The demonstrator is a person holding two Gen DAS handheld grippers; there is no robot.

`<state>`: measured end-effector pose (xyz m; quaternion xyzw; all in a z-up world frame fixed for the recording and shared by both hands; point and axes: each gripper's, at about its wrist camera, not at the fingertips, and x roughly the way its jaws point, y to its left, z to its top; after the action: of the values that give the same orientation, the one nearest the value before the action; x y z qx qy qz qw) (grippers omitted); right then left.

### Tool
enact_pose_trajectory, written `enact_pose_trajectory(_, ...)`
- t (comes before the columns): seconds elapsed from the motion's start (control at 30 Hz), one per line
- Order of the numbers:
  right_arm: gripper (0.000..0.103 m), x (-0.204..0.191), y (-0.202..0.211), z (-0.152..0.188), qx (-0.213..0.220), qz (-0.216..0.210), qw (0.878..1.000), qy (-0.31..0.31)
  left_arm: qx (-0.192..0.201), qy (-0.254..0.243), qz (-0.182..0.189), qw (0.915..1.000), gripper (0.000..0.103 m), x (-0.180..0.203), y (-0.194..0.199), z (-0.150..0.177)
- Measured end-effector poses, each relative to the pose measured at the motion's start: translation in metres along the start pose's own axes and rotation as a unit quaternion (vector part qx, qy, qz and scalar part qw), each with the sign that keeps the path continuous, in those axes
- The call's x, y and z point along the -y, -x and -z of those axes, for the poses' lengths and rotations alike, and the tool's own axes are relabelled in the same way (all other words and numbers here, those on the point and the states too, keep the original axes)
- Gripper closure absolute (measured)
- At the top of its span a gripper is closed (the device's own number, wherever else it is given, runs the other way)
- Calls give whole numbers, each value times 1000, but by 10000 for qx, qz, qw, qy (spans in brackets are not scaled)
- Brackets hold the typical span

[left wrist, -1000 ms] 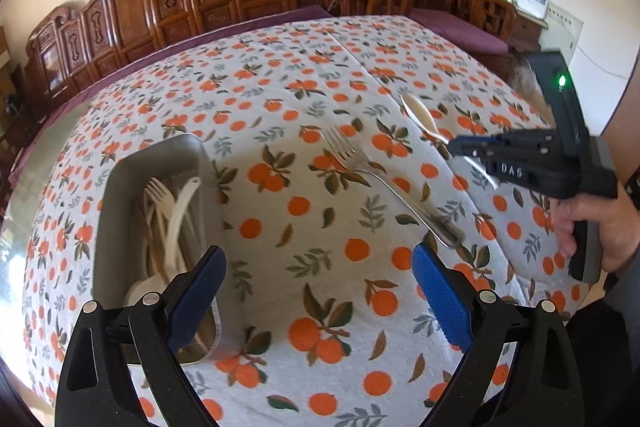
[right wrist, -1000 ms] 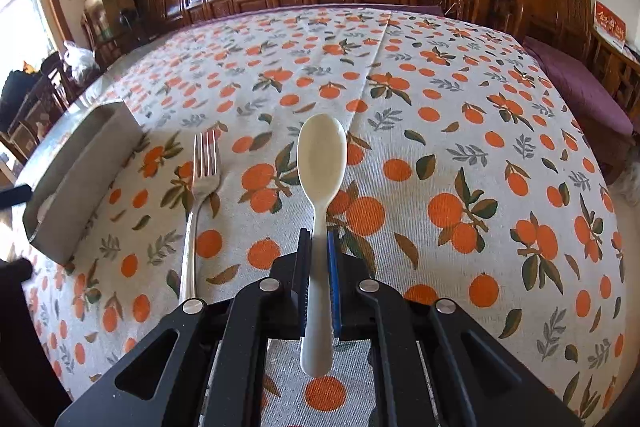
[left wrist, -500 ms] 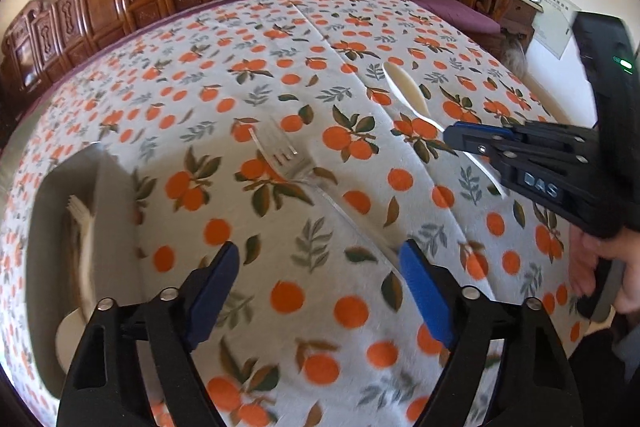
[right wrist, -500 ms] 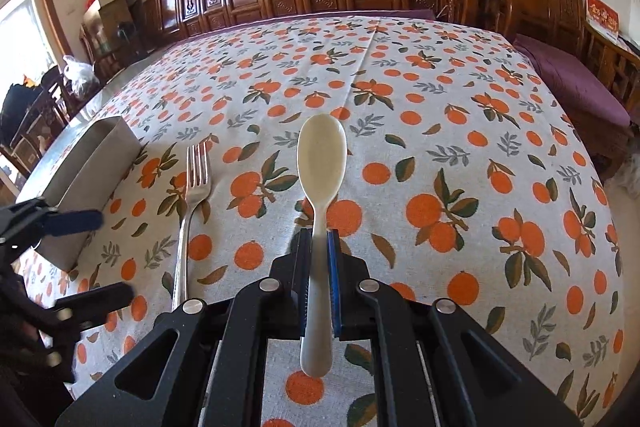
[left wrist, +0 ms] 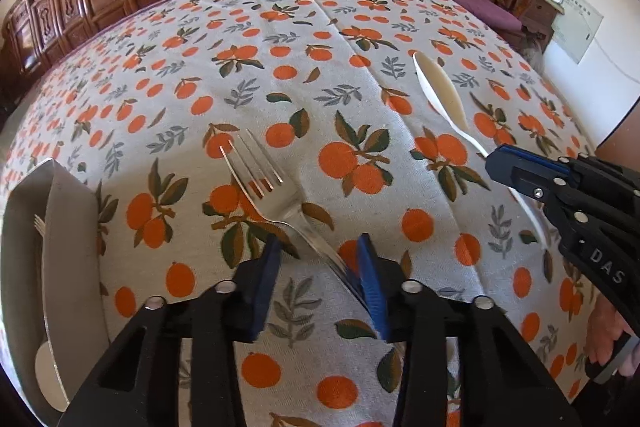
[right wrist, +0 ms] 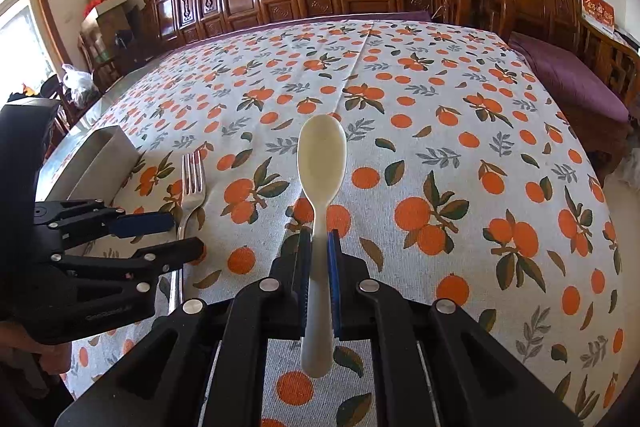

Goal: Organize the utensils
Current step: 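Grasp the metal fork with the left tool while the right tool holds the white spoon, then carry the metal fork into the tray and open the left tool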

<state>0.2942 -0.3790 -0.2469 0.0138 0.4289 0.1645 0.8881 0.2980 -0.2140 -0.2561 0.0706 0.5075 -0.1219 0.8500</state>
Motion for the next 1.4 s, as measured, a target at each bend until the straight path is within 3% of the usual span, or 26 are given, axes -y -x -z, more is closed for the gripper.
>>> enact_pose_trajectory(0.07, 93, -2, 0, 0, -14, -1, 10000, 41, -15, -56, 27, 10000, 81, 0, 1, 1)
enact_pose_trajectory(0.33, 93, -10, -2, -1, -23, -40, 9999, 89, -24, 16, 41, 10000, 97, -16, 8, 14)
enact_pose_trajectory(0.47, 93, -22, -4, 0, -79, 13, 9997, 224, -106, -45, 101, 9999, 97, -20, 15, 23)
enact_pose_trajectory(0.83, 93, -45, -11, 6, -261, 338, 9973, 595, 158, 52, 174, 9997, 97, -41, 63, 37)
enact_pose_trajectory(1.03, 93, -43, -18, 9, -425, 440, 9968, 524, 378, 40, 137, 9992, 97, -55, 97, 40)
enact_pose_trajectory(1.4, 93, -55, -1, -5, -343, 485, 9974, 400, 694, 126, 65, 9975, 97, -87, 141, 46)
